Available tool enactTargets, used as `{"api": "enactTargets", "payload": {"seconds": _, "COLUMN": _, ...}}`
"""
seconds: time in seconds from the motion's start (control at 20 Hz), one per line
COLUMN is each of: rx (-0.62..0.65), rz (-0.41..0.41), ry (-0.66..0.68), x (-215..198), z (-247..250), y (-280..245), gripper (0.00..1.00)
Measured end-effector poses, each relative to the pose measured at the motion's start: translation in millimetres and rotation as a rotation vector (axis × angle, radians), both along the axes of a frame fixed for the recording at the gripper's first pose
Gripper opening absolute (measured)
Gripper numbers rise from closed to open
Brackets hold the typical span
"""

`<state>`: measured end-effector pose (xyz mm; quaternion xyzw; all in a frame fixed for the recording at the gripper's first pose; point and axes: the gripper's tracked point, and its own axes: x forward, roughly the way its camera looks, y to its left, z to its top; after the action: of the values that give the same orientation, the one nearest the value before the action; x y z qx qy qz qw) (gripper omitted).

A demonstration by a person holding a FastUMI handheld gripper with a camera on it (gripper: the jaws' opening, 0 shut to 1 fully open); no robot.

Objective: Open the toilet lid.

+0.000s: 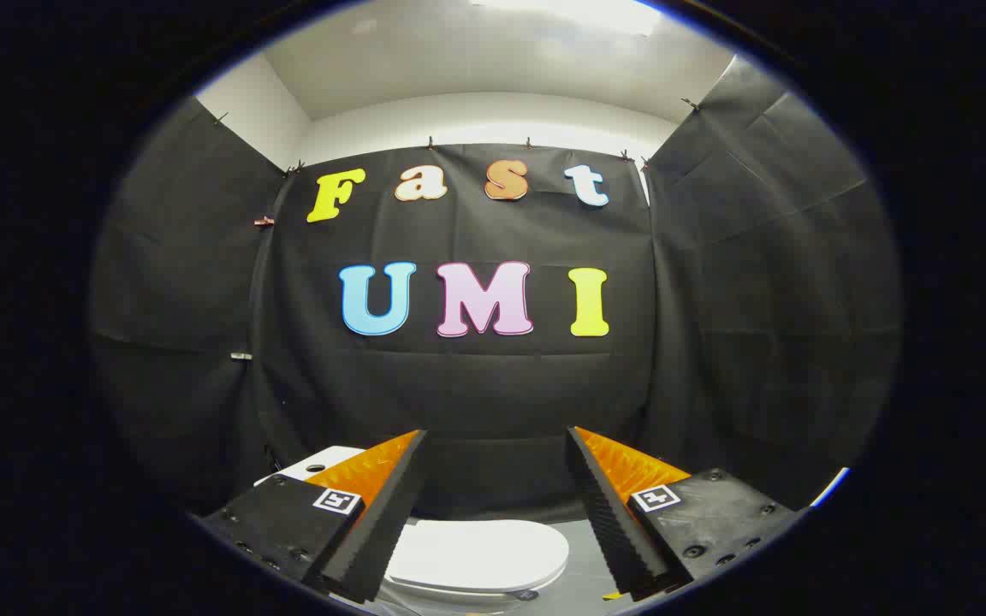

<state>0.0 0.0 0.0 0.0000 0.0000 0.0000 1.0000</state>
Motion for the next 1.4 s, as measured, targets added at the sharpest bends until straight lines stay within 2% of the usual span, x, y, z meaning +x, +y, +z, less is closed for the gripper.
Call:
{"api": "enactTargets", "payload": {"seconds": 0.9, "rx": -0.013, "rz": -0.018, "ry": 0.001, "x": -0.3, "z": 8.0, "y": -6.1, "gripper": 0.99}}
{"api": "enactTargets", "payload": {"seconds": 1.4, "rx": -0.035, "rz": -0.067, "ry": 0.022, "x": -9.9, "z": -2.8, "y": -21.1, "gripper": 0.99}}
